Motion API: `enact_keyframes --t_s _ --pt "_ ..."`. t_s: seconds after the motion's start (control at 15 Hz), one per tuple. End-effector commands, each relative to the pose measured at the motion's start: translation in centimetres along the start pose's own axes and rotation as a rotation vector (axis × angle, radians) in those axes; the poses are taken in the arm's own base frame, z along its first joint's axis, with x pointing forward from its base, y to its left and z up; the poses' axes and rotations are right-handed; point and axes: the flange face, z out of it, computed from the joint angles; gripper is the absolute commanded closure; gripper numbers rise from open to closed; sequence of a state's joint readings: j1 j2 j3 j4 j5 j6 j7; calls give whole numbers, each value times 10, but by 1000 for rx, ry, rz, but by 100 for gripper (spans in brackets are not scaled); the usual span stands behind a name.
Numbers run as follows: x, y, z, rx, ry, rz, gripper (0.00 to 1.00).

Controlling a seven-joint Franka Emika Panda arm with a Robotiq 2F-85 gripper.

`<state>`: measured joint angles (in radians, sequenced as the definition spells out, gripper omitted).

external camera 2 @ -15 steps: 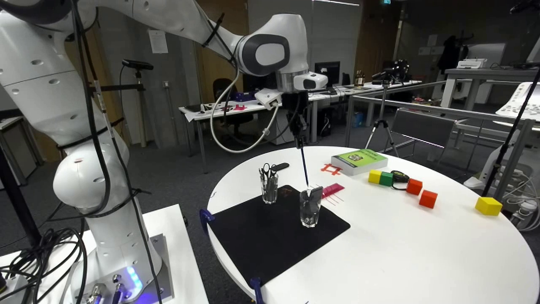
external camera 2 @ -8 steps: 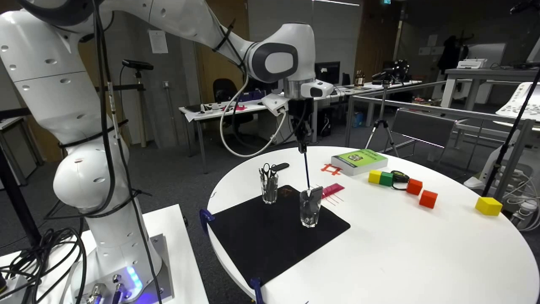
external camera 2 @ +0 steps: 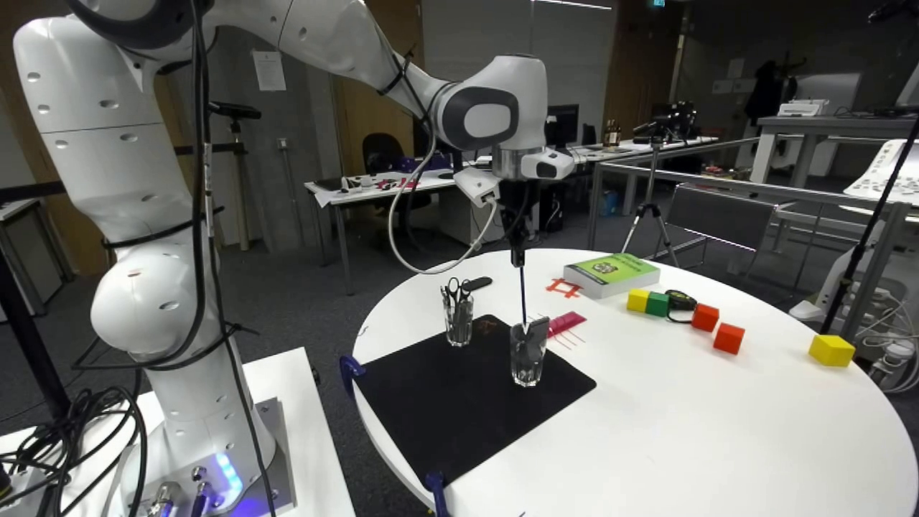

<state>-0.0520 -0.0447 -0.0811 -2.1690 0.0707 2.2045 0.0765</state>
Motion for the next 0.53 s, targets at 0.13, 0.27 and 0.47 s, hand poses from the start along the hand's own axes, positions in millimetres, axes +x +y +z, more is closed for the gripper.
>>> enact_keyframes --t_s 0.13,0.27,0.47 --pt "14 -4 12 10 -5 -18 98" --pt "15 -4 18 6 -14 -19 98" --pt "18 -2 30 4 -31 -15 98"
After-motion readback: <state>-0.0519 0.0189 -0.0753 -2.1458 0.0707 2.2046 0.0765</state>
